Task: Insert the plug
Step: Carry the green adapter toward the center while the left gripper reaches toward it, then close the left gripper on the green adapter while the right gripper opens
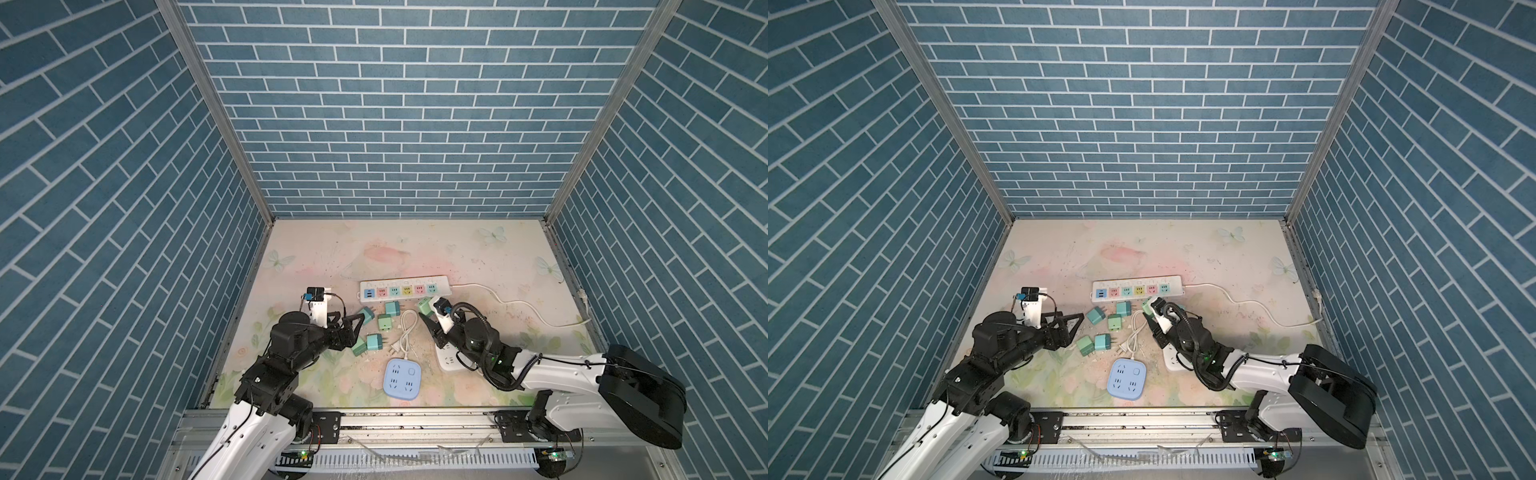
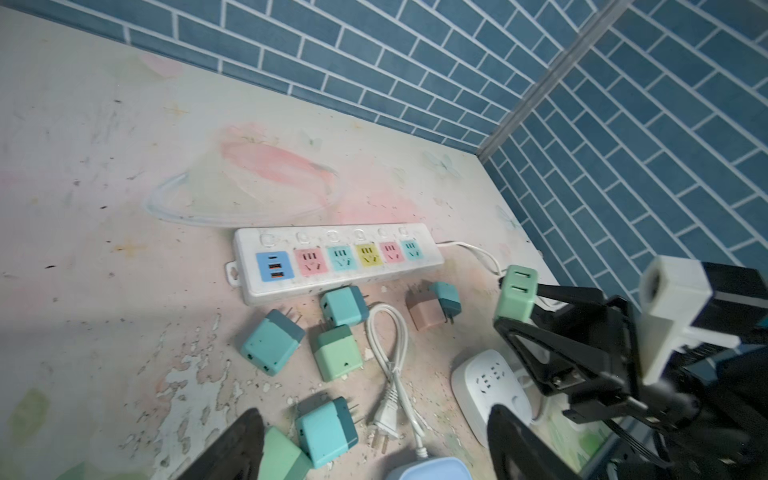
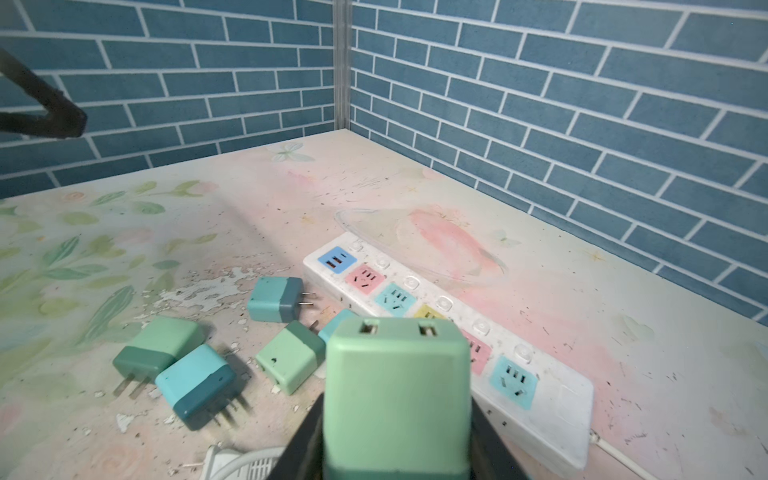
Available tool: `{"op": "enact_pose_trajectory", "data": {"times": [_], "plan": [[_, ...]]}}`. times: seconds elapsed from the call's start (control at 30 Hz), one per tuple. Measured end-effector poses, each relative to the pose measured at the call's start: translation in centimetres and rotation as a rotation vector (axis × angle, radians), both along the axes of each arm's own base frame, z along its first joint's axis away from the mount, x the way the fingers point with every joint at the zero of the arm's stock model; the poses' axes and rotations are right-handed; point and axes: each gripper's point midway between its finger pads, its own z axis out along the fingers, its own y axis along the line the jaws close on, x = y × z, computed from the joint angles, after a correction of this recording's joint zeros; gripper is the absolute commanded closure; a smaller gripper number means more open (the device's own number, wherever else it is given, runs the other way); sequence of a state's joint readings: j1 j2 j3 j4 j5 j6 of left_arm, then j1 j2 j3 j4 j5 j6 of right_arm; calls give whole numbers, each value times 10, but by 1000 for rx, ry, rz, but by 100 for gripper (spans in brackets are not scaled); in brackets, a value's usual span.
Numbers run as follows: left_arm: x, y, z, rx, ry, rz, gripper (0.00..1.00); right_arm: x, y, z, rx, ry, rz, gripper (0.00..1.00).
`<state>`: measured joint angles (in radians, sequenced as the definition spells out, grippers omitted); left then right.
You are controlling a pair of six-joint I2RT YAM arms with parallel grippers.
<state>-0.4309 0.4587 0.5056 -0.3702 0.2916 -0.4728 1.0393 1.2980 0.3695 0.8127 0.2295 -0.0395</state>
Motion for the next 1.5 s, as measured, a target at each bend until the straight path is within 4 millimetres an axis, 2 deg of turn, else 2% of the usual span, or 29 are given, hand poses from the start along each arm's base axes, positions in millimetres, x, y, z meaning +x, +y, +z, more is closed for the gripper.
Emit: {"op": "enact_pose_trajectory", "data": {"times": [0.17, 0.33, 0.6, 1.03, 1.27, 1.5], "plan": [[-13, -26, 6, -30, -9, -119, 16, -10, 14, -9, -52, -29, 30, 100], [-22, -60, -2, -9, 11, -236, 17, -18, 25, -19, -88, -55, 67, 100], [-28, -100, -19, 58, 22, -324, 19, -23, 33, -6, -56, -115, 93, 100], [-5, -120, -23, 109, 18, -283, 22, -41, 37, 2, -4, -155, 151, 100], [3, -133, -18, 114, 14, -292, 32, -47, 40, 5, 14, -162, 178, 100], [4, -139, -23, 121, 17, -307, 41, -50, 39, 9, 37, -178, 184, 100]]}}
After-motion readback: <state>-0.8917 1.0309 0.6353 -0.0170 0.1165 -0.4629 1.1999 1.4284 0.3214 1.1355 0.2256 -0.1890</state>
